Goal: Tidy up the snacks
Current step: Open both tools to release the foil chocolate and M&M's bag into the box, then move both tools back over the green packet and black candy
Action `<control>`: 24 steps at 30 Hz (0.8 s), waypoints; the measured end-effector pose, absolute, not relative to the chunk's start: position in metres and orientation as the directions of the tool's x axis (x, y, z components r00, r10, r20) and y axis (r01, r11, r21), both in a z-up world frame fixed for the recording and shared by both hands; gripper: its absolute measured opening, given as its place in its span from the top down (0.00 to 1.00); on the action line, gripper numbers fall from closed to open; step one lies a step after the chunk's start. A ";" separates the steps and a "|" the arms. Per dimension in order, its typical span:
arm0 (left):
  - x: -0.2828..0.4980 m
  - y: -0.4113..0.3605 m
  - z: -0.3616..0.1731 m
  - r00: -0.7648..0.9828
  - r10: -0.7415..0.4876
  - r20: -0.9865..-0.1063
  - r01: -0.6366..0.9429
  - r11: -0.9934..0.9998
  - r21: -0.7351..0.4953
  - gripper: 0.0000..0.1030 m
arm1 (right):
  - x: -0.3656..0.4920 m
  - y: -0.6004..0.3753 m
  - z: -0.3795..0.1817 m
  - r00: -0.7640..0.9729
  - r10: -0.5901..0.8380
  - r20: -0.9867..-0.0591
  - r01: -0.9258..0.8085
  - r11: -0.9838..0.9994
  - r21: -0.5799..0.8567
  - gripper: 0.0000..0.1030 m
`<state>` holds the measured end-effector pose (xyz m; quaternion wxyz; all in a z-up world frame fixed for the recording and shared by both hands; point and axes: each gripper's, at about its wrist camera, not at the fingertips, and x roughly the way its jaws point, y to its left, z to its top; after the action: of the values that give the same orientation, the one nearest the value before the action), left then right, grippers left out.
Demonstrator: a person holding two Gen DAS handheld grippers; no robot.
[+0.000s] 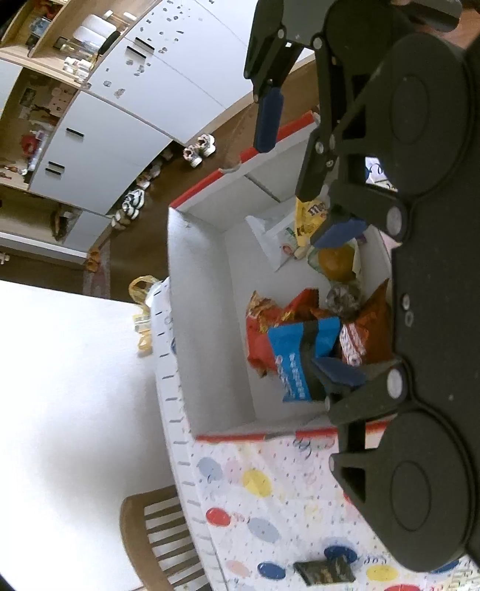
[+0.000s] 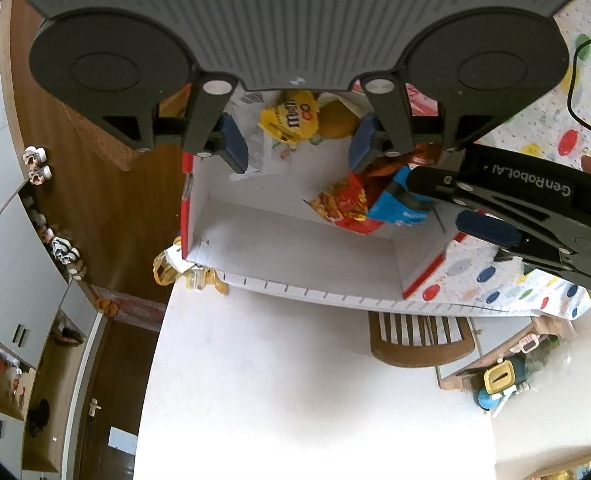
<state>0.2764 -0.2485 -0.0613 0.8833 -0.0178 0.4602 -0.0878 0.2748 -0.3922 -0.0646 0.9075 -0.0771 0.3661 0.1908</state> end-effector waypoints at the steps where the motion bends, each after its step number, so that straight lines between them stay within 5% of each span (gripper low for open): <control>1: 0.274 -0.245 -0.058 0.572 -0.166 -0.803 0.137 0.985 -0.106 0.30 | 0.272 -0.390 -0.062 0.658 0.298 -0.691 -0.405 0.914 0.009 0.41; 11: 0.242 -0.187 -0.035 0.647 -0.148 -0.748 0.106 0.989 -0.105 0.22 | 0.245 -0.348 -0.041 0.669 0.346 -0.658 -0.422 0.906 0.047 0.26; 24: 0.202 -0.101 -0.026 0.684 -0.139 -0.716 0.085 0.990 -0.110 0.15 | 0.213 -0.268 -0.033 0.673 0.396 -0.624 -0.437 0.894 0.097 0.21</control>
<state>0.2020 -0.1011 -0.0260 0.9170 -0.0341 0.3926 -0.0610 0.2130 -0.2676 -0.0334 0.9141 -0.0302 0.3340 0.2277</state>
